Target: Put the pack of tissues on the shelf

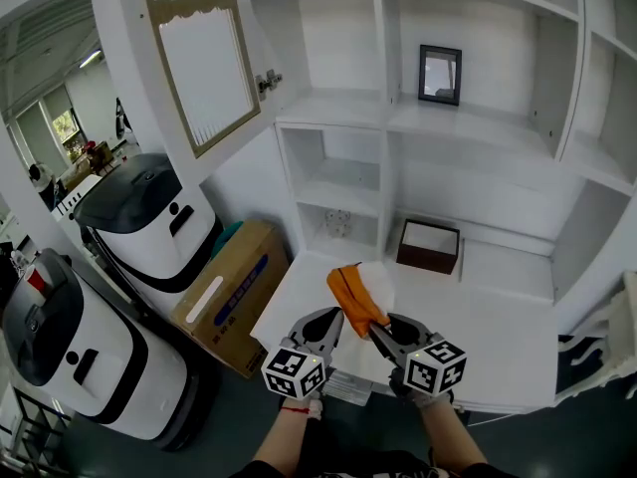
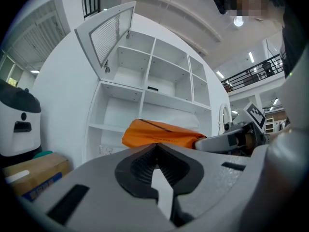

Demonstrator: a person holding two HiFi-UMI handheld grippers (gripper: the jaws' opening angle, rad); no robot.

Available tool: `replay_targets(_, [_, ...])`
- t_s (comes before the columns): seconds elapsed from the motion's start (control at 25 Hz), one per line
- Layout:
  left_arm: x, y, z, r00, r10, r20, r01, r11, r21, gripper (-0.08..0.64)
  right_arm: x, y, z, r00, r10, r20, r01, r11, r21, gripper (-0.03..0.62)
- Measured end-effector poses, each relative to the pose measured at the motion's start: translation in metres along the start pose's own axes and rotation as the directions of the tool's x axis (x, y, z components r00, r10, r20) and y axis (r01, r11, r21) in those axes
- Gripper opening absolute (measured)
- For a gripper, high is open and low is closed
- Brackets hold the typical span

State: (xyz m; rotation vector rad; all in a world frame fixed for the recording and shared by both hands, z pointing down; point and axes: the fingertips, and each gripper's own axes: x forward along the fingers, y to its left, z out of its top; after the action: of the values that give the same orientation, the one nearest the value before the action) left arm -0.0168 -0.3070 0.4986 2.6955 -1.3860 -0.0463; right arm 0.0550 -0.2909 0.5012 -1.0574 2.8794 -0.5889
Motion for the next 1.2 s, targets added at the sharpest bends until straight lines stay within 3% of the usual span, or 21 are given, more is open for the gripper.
replay_targets(0.56, [0.063,0.083,0.103,0.995,-0.076,0.070,0.069,0.993,0.095,0.006,0.087,-0.012,0.125,0.993,-0.060,0.100,0.072,0.990,-0.118,0.115])
replay_targets(0.8, [0.081,0.100,0.145,0.985,-0.139,0.100,0.123,0.980,0.154,0.006,0.110,-0.008,0.175,0.984,-0.078,0.162,0.106,0.980,-0.170,0.115])
replay_targets(1.2, [0.109,0.127,0.202,0.965,-0.231,0.125,0.201,0.956,0.215,0.006,0.134,-0.009,0.231,0.962,-0.177,0.210,0.226,0.944,-0.241,0.115])
